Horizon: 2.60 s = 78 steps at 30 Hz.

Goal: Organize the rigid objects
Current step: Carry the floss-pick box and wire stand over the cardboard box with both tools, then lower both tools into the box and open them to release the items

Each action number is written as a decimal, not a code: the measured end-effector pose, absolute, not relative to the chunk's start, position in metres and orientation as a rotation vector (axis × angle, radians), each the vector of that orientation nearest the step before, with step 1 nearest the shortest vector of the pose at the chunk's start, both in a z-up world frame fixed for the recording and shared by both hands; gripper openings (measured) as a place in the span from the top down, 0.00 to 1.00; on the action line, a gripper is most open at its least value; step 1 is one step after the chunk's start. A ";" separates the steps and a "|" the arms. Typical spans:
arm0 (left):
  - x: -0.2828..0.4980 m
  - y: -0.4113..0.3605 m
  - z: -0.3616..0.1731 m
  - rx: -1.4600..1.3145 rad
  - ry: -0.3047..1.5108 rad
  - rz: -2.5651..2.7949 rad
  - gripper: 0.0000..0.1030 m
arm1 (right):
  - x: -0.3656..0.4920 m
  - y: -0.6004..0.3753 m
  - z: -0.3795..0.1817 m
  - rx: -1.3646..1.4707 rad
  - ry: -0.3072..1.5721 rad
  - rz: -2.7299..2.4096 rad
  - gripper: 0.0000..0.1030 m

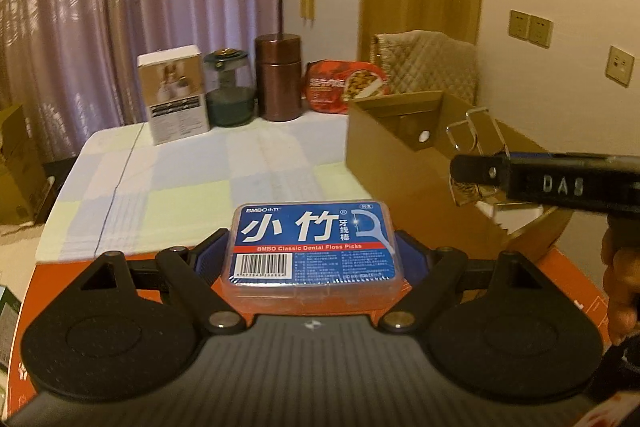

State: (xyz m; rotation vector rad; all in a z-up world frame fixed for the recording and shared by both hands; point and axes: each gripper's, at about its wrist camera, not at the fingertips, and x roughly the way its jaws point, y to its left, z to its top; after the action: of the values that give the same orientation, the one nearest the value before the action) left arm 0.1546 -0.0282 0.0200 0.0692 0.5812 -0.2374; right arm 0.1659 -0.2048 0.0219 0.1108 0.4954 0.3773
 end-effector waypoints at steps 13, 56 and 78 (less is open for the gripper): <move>0.169 -0.084 0.044 0.108 0.559 -0.321 0.20 | 0.174 -0.267 0.069 0.127 0.456 0.315 0.52; 0.333 -0.227 -0.016 0.249 0.686 -0.492 0.20 | 0.313 -0.373 0.014 0.205 0.682 0.251 0.52; 0.341 -0.236 -0.021 0.262 0.664 -0.494 0.19 | 0.315 -0.381 0.005 0.234 0.690 0.239 0.52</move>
State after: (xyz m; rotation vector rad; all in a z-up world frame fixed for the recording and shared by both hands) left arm 0.3412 -0.2355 -0.0205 0.2615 0.6644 -0.4942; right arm 0.3148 -0.3812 0.0045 0.2345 0.6897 0.2389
